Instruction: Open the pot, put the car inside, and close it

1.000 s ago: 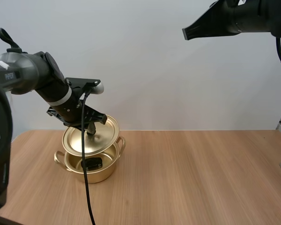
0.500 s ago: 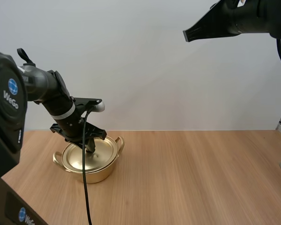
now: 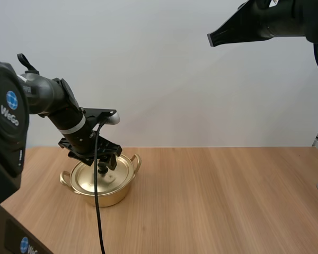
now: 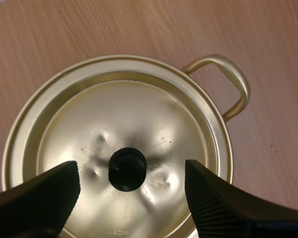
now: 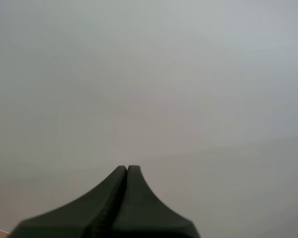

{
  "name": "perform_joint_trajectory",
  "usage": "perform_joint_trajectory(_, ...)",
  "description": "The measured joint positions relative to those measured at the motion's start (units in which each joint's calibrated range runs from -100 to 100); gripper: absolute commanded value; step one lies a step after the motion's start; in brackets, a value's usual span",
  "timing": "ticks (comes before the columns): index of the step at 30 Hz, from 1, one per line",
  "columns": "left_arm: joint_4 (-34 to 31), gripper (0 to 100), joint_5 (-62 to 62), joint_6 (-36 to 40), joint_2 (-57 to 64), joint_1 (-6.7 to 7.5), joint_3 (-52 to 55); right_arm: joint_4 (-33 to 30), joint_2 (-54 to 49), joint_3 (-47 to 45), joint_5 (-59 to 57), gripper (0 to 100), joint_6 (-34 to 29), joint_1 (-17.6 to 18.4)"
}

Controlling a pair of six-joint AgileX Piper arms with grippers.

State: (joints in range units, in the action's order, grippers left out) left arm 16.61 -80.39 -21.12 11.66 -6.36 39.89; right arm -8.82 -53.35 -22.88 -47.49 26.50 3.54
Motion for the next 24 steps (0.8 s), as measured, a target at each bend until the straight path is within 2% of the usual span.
perform_joint_trajectory(11, 0.00, 100, 12.42, 0.00, 16.42, 0.00, -11.66, 0.17, 0.73, 0.00, -1.66, 0, 0.00, 0.00)
perform_joint_trajectory(13, 0.33, 88, 13.62, 0.00, 20.02, 0.00, -13.92, 0.45, 0.73, 0.00, -0.77, 0, -0.12, 0.00)
perform_joint_trajectory(14, 0.98, 78, 14.29, 0.00, 22.00, 0.00, -14.57, 0.73, 0.73, 0.00, -0.08, 0, -0.31, 0.00)
perform_joint_trajectory(18, 4.45, 25, 13.32, 0.00, 29.92, 0.00, -14.71, 3.25, 0.61, 0.00, 1.53, 0, -1.67, 0.00)
perform_joint_trajectory(19, 5.43, 8, 13.32, 0.00, 31.52, 0.00, -14.46, 4.33, 0.61, 0.00, 1.91, 0, -1.74, 0.00)
perform_joint_trajectory(20, 6.07, 0, 13.32, 0.00, 33.13, 0.00, -14.09, 5.63, 0.50, 0.00, 2.30, 0, -1.74, 0.00)
perform_joint_trajectory(24, 11.92, 0, 13.56, -2.35, 41.39, 0.00, -10.95, 10.63, -1.55, 0.00, 5.02, 0, -1.61, 0.00)
